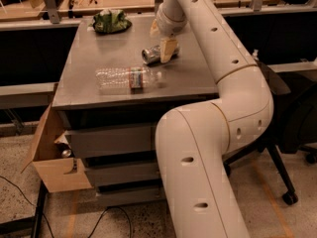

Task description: Move redbull can near white bowl

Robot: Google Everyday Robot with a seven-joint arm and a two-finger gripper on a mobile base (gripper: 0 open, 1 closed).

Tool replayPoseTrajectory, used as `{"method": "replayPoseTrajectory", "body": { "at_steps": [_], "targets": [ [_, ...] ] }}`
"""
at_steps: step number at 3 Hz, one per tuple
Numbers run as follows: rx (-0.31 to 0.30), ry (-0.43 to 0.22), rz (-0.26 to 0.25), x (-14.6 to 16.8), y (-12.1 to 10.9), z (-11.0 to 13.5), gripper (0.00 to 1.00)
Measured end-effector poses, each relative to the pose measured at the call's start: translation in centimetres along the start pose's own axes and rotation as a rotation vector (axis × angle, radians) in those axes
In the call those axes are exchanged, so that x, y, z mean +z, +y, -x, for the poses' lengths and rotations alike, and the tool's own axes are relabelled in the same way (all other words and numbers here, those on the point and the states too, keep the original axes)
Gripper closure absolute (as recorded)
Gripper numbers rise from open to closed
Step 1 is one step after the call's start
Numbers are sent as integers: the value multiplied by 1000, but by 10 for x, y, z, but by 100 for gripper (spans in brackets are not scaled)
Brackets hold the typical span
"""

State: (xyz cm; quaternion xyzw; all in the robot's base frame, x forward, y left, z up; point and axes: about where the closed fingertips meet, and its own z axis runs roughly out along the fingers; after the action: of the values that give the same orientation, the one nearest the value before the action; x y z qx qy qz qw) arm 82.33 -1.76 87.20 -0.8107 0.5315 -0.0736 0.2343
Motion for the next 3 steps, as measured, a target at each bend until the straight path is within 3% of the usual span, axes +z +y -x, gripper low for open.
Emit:
{"method": "replayPoseTrajectory", "body": {
  "at_steps": [1, 3],
  "targets": [
    [-13, -5, 11, 7, 0, 4, 36],
    [-37, -36, 61, 28, 9, 16, 77]
  ]
}}
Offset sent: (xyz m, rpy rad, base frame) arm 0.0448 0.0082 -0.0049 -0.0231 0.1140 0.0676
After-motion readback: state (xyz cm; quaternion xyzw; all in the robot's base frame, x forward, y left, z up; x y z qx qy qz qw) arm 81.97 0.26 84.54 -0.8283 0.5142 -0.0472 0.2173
